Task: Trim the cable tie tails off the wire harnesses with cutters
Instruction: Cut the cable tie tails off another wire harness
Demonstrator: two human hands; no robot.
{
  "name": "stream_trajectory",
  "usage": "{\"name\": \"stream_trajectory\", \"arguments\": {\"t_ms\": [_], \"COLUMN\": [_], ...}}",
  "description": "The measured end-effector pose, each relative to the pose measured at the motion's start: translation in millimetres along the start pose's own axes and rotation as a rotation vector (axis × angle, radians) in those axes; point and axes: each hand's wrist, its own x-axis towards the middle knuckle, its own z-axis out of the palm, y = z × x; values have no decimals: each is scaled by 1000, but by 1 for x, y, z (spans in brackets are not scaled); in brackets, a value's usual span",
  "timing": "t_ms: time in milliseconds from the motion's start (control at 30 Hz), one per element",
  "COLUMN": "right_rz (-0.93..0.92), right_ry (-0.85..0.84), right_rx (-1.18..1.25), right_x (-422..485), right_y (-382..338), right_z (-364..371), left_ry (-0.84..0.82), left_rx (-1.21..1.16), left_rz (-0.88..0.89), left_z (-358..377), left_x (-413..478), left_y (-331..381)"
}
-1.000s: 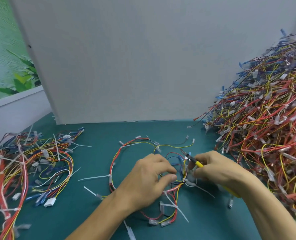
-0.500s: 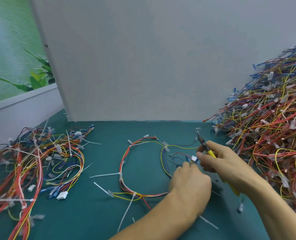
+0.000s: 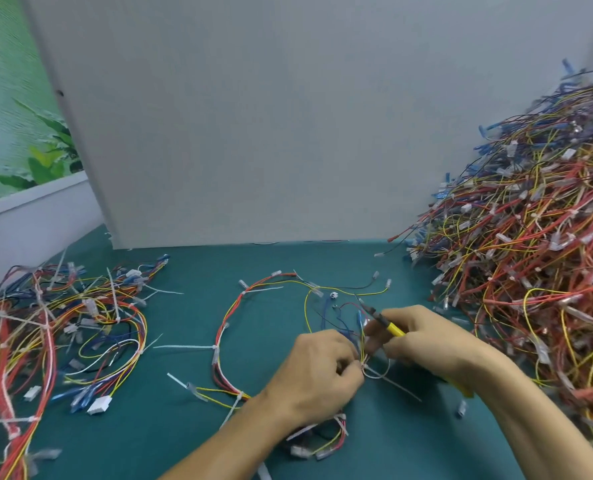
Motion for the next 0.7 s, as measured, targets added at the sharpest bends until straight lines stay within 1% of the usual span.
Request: {"name": "stream_trajectory", "arguments": {"t_ms": [100,200,333,433,533,667,700], "right_rz": [26,24,30,15,-9,-44,-56], "right_ry": [-11,-24,-27,-44,-47,-66,-49], "right_rx": [69,86,99,48,-47,-41,-63], "right_x": [2,1,0,-1,-1,-5,-5], "right_y": [2,4,6,6,5,1,-1], "right_z": [-3,-2,-2,-2,-2,-1,0], "left_ry": [40,52,-115,-119,-116,-91,-71], "left_rx": [-11,61,308,355,319,134,92], "left_rz": [-33,8,112,141,160,165,164], "left_z": [8,15,19,20,17,9,8], "left_x": [-1,2,4,1,-2,-3,-4], "left_y": [-4,-4,-5,-1,-1,0,1]}}
